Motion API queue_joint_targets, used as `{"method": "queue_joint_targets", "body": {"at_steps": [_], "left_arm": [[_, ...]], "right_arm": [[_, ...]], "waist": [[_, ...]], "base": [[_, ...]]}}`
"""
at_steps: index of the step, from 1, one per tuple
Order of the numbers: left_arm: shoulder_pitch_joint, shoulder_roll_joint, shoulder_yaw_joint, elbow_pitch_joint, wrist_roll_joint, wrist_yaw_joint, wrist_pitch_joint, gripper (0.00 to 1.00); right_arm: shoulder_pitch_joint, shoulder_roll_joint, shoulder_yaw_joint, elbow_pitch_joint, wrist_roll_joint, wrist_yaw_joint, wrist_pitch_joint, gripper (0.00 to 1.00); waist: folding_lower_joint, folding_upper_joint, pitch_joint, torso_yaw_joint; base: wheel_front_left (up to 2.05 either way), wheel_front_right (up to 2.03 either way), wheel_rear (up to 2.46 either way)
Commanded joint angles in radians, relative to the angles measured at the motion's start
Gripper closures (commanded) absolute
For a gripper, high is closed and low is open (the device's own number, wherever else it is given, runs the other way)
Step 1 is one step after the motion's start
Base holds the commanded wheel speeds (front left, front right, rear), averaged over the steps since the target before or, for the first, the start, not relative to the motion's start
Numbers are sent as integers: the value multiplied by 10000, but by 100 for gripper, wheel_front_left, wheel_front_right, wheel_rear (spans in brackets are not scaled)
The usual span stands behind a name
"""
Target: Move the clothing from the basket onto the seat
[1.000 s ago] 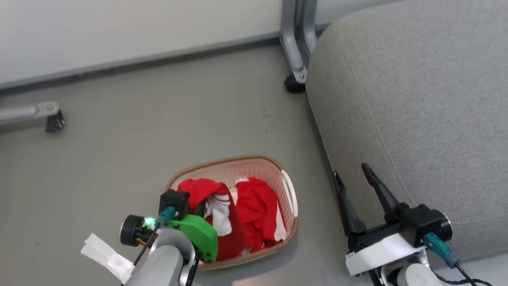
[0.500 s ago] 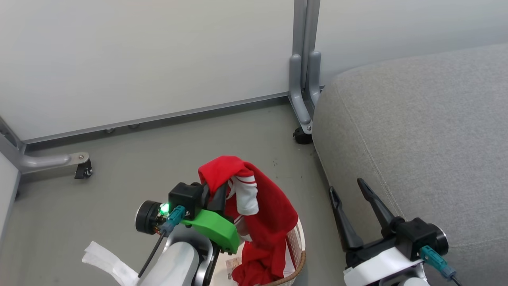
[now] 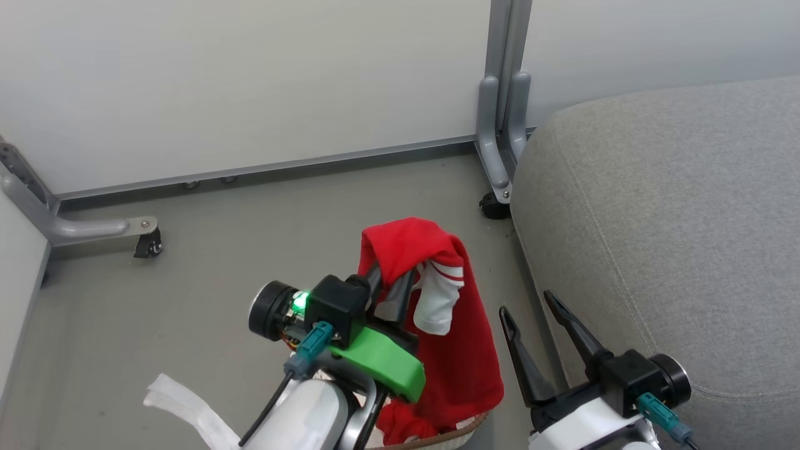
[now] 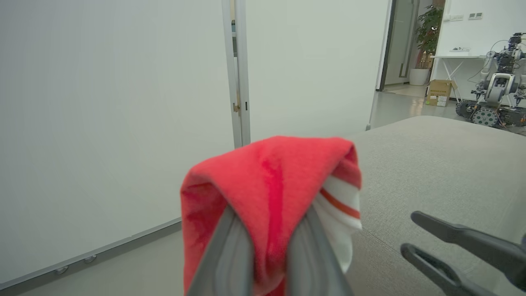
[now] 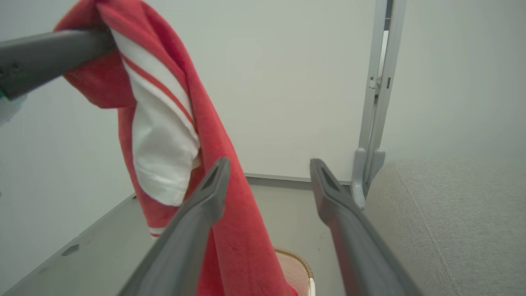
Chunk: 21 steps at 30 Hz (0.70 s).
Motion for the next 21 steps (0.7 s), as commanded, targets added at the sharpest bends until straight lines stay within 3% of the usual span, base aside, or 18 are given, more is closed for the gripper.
{"method": "queue_joint_targets", "body": {"at_steps": [1,12,19,20,21], "left_arm": [[-159,5,-121,-268,39,-22,120,100],[-299,-163,-1079,-1977,131,-115,644,100],[-495,-44,-1207,-2560,418,94,886,100],[-522,-21,-1198,-2600,449,126,913,100],[-548,21,-1171,-2620,481,146,947,100]], "right_arm": [[-186,-32,94,83,-43,1,-31,0],[-383,-34,31,580,-310,1,-31,0],[-381,-29,-144,1185,-88,-1,-31,0],[-402,-32,-100,1217,-72,-1,-31,43],[-405,-32,-38,1264,-52,0,-31,74]], "waist": [[1,-1,159,117],[1,-1,362,388],[1,-1,559,474],[1,-1,604,468],[1,-1,641,461]], "base": [[0,0,0],[0,0,0],[0,0,0],[0,0,0],[0,0,0]]}}
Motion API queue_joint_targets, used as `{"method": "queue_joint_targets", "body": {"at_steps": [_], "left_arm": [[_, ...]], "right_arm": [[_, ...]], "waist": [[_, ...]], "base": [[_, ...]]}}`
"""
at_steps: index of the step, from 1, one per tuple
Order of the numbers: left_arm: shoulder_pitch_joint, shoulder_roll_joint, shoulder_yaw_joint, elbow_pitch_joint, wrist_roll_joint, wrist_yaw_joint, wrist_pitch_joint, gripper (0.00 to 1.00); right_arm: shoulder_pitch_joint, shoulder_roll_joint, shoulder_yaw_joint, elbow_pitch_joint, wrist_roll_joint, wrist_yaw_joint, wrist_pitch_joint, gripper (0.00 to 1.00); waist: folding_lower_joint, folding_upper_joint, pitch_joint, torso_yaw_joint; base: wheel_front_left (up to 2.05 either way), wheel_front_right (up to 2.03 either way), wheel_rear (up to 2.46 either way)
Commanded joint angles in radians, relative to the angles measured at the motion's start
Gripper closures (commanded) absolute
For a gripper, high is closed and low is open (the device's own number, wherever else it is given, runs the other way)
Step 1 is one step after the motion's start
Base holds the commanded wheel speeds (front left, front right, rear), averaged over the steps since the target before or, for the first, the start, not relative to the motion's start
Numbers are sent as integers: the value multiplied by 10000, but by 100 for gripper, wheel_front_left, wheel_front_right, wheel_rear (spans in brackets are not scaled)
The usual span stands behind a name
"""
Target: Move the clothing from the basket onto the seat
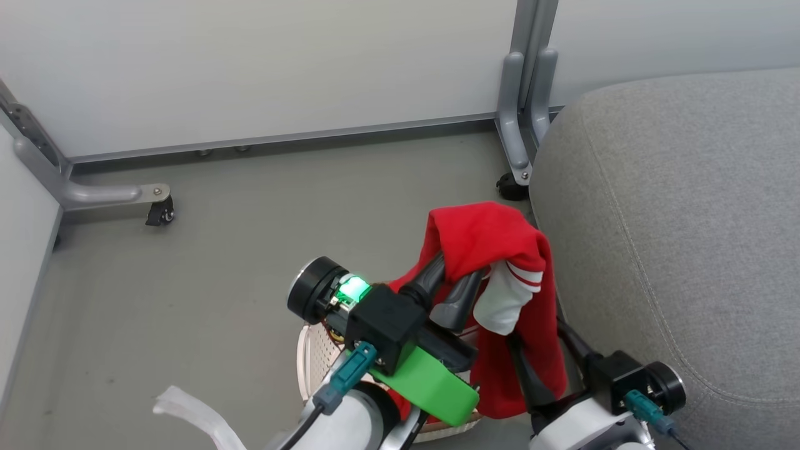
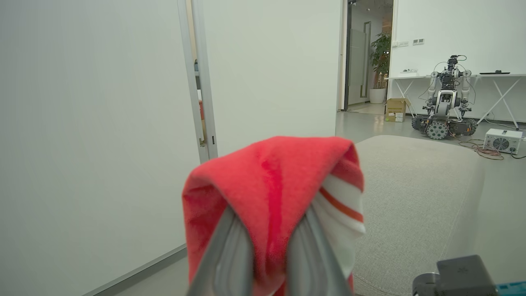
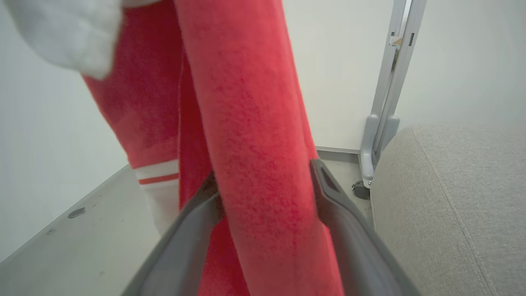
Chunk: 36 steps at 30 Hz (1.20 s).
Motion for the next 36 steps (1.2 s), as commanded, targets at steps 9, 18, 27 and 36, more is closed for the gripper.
{"method": "queue_joint_targets", "body": {"at_steps": [9,18,27,36], "left_arm": [[-320,521,483,479,353,412,-63,100],[-229,896,850,1389,99,427,-187,100],[-98,1063,809,1961,24,340,-312,0],[141,1245,834,2051,-60,473,-340,0]], "right_arm": [[-386,-64,632,126,208,-6,-31,100],[-593,-129,729,-41,490,-6,-31,100],[-683,-141,805,-70,622,-6,-31,100],[-646,-134,900,-162,731,-6,-31,100]], "waist": [[1,0,592,-154],[1,0,827,-265],[1,0,896,-351],[1,0,918,-473]], "base": [[0,0,0],[0,0,0],[0,0,0],[0,0,0]]}}
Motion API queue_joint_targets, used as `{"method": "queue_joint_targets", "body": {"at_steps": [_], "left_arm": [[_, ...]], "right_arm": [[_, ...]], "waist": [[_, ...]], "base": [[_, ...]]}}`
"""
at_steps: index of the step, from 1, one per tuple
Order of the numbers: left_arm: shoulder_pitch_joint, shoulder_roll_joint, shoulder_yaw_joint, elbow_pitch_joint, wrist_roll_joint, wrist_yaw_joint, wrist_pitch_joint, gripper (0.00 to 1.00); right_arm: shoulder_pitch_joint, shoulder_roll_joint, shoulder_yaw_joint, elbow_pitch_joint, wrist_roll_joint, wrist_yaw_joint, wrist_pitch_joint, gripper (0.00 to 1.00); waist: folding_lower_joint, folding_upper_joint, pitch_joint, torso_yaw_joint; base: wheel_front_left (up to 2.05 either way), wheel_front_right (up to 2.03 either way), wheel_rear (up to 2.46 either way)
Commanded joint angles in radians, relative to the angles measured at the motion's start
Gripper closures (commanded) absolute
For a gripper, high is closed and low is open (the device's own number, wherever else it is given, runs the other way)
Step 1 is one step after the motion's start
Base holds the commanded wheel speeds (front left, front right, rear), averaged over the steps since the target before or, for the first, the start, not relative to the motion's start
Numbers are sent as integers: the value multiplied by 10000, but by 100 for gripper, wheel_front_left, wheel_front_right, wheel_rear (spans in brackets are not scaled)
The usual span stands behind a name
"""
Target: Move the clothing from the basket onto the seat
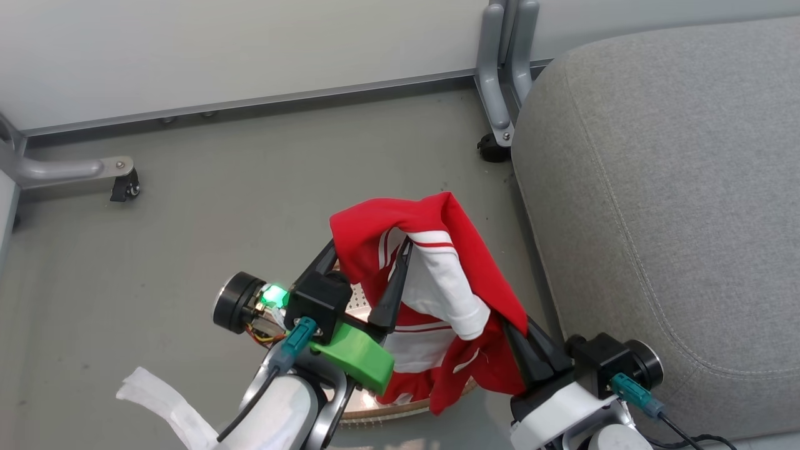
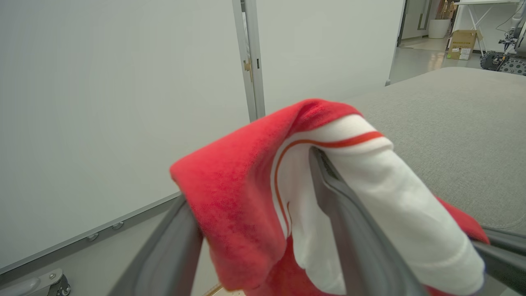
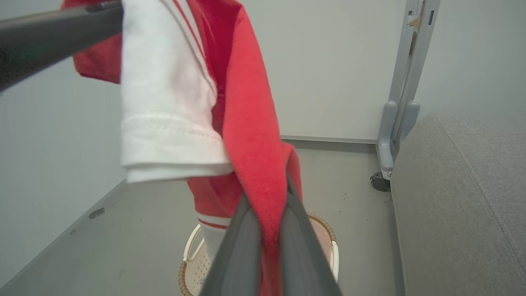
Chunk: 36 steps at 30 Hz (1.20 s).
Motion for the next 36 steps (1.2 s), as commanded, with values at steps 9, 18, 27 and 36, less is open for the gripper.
{"method": "queue_joint_targets", "body": {"at_steps": [9,18,27,36], "left_arm": [[153,22,23,76,-127,142,-8,0],[138,-6,-61,138,-203,145,-51,0],[195,-54,-91,265,-458,35,-97,0],[-70,149,60,693,-447,-132,-791,0]], "right_arm": [[94,-78,-47,-78,40,-10,-31,100],[98,-135,15,-102,32,-10,-31,100],[-50,-158,49,-102,0,-10,-31,100],[-494,-57,-278,-681,48,-10,-33,100]], "waist": [[0,0,-64,2],[0,0,-46,53],[0,0,8,-66],[0,0,464,-923]], "base": [[0,0,0],[0,0,0],[0,0,0],[0,0,0]]}}
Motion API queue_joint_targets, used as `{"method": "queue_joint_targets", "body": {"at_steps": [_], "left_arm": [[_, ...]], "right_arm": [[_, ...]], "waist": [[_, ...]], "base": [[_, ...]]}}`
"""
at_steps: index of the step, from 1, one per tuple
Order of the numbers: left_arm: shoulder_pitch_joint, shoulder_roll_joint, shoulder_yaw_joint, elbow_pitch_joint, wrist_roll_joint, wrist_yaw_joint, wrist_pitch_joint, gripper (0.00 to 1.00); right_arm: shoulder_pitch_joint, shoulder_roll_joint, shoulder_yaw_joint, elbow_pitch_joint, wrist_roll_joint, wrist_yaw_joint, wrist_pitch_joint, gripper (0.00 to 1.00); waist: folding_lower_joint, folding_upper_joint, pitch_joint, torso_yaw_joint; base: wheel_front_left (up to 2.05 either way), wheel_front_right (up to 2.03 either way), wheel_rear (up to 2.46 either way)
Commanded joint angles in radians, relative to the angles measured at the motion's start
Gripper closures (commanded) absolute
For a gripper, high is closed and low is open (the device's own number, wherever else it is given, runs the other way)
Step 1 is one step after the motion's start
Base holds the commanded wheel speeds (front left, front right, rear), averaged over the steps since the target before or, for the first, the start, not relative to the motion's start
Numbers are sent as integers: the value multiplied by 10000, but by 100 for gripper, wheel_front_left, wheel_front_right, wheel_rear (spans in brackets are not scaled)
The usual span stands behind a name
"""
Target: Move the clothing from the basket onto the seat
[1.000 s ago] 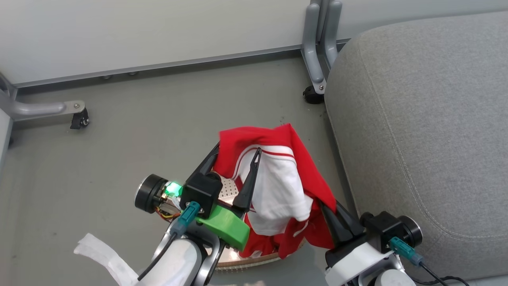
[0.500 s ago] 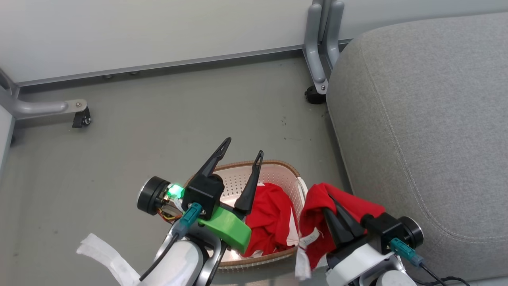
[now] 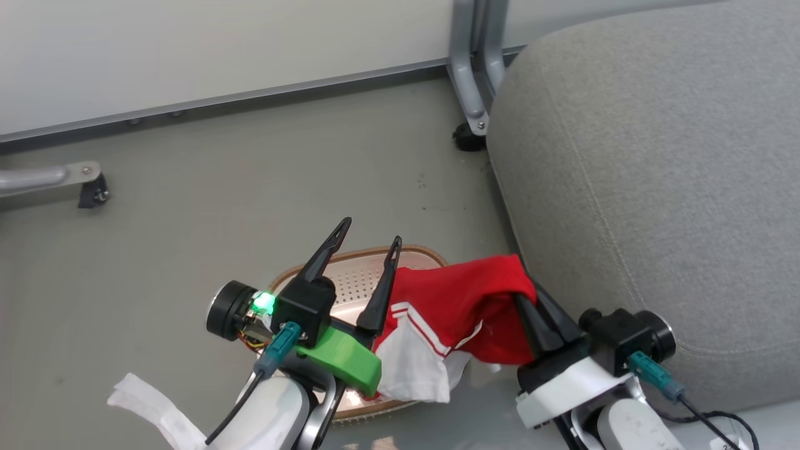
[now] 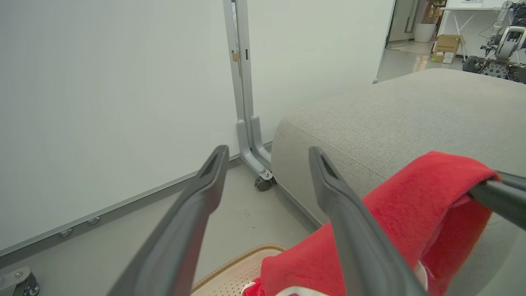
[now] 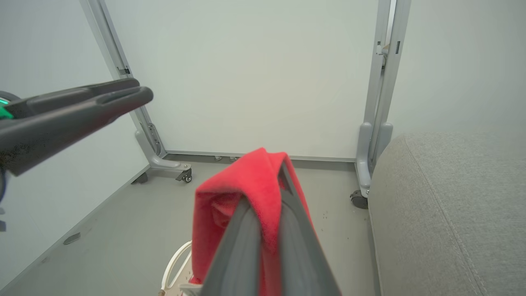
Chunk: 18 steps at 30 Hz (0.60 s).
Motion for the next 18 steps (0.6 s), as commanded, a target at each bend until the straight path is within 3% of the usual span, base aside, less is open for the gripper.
{"method": "queue_joint_targets", "body": {"at_steps": [1,18], "left_arm": [[-113,77,46,87,70,-39,-151,0],[-508,579,30,602,276,-229,-691,0]], "right_arm": [[-171,48,-101,-148,55,-10,-35,100],[-323,173,-1028,-1475,812,-8,-33,100]], "waist": [[0,0,315,-500],[0,0,1557,-3553]], "base": [[0,0,0],[0,0,0]]}}
